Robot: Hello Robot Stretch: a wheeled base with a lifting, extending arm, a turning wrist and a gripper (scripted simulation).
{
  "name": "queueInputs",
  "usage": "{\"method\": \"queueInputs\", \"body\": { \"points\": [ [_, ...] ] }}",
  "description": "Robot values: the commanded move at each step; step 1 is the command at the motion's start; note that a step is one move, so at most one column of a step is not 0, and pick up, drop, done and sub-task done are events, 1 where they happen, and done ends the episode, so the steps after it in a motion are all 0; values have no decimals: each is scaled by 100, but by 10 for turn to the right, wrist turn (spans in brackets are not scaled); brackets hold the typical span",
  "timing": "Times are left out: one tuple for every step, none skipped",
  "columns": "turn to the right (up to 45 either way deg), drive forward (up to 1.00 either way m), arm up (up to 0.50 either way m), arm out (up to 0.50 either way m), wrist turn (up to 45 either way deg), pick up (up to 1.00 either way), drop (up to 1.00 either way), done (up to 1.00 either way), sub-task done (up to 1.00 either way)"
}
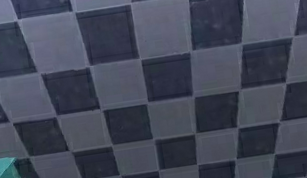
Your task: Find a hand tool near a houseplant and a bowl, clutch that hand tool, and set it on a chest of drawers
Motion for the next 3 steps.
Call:
{"method": "queueInputs", "body": {
  "points": [
    [-450,0,0,0,0,0,0,0,0],
    [-360,0,0,0,0,0,0,0,0],
    [-450,0,0,0,0,0,0,0,0]
  ]
}}
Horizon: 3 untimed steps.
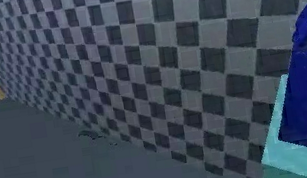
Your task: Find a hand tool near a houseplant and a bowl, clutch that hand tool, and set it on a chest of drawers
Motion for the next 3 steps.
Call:
{"method": "queueInputs", "body": {
  "points": [
    [-450,0,0,0,0,0,0,0,0],
    [-450,0,0,0,0,0,0,0,0],
    [-330,0,0,0,0,0,0,0,0]
  ]
}}
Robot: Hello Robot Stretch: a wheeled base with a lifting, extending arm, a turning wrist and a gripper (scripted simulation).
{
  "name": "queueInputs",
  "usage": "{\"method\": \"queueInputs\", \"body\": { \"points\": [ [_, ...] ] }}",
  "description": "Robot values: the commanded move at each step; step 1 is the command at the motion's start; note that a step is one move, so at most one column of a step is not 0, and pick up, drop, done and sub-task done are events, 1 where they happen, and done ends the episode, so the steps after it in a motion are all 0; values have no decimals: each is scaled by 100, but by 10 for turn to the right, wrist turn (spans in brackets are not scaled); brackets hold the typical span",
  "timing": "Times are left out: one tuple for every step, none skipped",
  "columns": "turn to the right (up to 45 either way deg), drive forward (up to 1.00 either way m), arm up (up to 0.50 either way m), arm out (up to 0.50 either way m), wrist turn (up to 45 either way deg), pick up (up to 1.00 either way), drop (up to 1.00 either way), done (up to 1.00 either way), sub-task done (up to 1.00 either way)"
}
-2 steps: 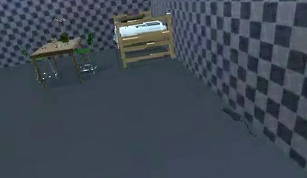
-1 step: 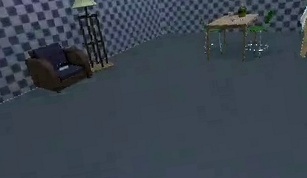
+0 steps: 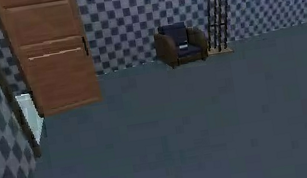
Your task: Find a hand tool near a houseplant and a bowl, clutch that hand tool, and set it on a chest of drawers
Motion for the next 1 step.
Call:
{"method": "queueInputs", "body": {
  "points": [
    [-450,0,0,0,0,0,0,0,0]
  ]
}}
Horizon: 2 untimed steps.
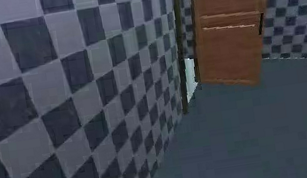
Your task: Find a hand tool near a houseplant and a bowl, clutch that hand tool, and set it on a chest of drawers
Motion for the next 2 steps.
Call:
{"method": "queueInputs", "body": {
  "points": [
    [-450,0,0,0,0,0,0,0,0],
    [-450,0,0,0,0,0,0,0,0]
  ]
}}
